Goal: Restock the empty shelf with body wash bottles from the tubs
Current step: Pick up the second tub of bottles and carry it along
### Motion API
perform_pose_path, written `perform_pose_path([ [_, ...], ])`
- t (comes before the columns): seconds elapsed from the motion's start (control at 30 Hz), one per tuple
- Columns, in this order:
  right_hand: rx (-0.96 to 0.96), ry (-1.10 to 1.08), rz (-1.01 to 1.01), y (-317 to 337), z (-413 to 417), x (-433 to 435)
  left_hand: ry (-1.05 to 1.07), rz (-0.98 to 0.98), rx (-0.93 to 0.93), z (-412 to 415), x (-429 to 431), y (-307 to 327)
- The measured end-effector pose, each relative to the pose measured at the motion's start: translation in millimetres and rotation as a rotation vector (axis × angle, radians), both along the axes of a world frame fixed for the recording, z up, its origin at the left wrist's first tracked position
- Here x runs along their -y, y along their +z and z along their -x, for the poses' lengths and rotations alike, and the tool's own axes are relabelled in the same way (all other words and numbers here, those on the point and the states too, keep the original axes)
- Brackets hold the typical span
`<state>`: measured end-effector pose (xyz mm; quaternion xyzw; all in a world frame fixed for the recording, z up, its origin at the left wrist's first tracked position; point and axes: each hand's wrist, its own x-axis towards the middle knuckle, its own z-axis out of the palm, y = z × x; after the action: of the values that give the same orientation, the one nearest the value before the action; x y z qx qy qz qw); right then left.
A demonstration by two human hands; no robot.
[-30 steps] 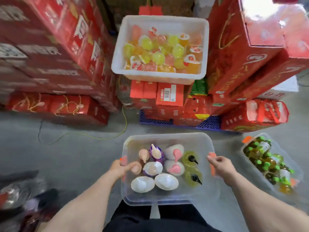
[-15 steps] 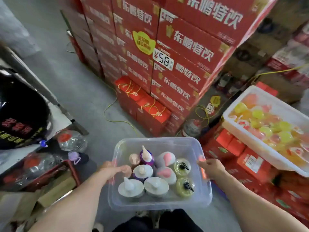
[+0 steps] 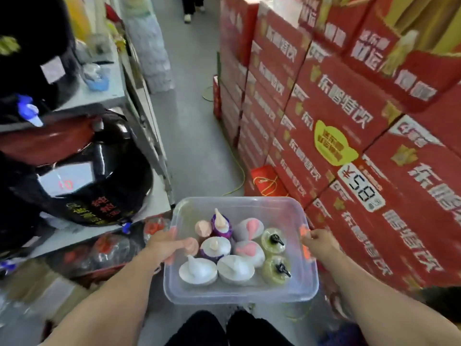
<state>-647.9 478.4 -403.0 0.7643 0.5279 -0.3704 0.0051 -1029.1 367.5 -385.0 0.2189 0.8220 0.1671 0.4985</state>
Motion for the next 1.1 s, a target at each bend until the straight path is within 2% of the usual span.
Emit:
perform_pose_path([
  [0.1,0.026,0.083,-0.043,4.5,28.8,-76.1,0.058,-0.027,0.013,25.3,-50.4,3.7],
  [0.37,0.03,0.132,-0.071,20.2,105.4,-248.4,0.176,-0.106,-0.023,102.6,-193.7,-1.3],
  [0.63,-0.004,0.052,-0.076,27.6,183.0,-378.7,0.124,-0.049,0.005,180.8,-330.3,-10.1],
  [0.77,0.012,0.12,-0.068,25.5,226.2,-449.6,0.152,-0.065,0.095,212.6,-392.0,-2.9],
  [0.97,-0.027,0.192,-0.02,1.2,293.2,-566.1,0.192,-0.031,0.059,265.1,-481.3,-15.2],
  [1.1,-0.023,0.253,-0.009,4.1,342.5,-641.0,0.307,-0.029,0.032,304.2,-543.4,-14.1],
])
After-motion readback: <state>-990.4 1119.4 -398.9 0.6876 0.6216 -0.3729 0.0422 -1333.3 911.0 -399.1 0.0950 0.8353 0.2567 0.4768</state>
